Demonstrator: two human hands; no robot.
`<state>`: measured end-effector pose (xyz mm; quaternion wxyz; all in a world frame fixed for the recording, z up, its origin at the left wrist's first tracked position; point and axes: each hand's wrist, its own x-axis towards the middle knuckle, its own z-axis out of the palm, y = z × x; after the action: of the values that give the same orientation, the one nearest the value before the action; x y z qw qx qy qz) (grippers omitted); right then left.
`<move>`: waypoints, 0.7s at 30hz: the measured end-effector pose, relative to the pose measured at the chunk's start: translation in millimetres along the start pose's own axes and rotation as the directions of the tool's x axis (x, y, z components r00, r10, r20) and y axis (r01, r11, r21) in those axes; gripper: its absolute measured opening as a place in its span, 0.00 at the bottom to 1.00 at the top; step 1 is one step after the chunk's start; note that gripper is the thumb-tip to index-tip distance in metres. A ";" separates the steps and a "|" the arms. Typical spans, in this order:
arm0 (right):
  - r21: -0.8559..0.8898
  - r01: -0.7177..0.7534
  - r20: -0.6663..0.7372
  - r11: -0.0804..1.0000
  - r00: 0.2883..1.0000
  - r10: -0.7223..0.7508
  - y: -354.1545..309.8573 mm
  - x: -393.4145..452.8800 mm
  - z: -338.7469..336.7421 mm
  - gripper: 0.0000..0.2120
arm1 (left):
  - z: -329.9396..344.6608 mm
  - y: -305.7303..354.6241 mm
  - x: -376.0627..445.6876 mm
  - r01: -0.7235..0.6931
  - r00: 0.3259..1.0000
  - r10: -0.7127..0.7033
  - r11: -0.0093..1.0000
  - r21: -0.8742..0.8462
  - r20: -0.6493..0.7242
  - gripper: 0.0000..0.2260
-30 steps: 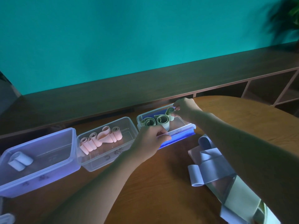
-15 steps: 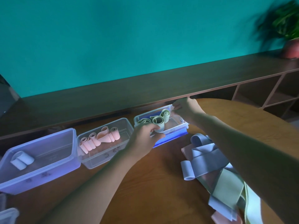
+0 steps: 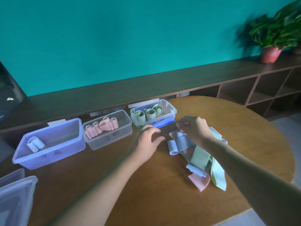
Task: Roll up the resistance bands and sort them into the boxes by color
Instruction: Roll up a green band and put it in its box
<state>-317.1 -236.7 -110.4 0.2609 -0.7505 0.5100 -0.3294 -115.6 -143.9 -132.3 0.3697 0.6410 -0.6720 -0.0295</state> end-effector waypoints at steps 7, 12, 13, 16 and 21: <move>-0.015 -0.048 -0.017 0.999 0.999 0.048 13.9 -76.1 -21.1 0.07 | -3.0 47.5 -59.1 0.042 0.999 -0.042 0.999 0.002 0.034 0.13; 0.041 -0.088 -0.002 0.995 0.996 0.088 18.5 -112.0 -24.9 0.06 | 0.3 67.4 -81.6 0.050 0.998 -0.051 0.999 0.020 0.046 0.13; 0.044 -0.083 -0.004 0.996 0.997 0.083 18.7 -117.9 -26.4 0.06 | 1.6 69.1 -83.4 0.057 0.997 -0.058 0.998 0.018 0.052 0.14; 0.003 -0.066 -0.019 0.998 0.998 0.066 20.6 -132.5 -31.5 0.07 | 5.4 73.9 -86.1 0.106 0.992 -0.105 0.994 -0.009 0.066 0.13; 0.010 -0.116 -0.002 0.993 0.993 0.116 33.5 -138.7 -35.3 0.08 | 19.0 81.8 -80.7 0.167 0.980 -0.160 0.984 -0.058 0.118 0.12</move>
<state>-400.3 -120.2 -143.7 0.2827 -0.7179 0.5516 -0.3170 -202.1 -66.4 -141.1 0.3491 0.6784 -0.6354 -0.1187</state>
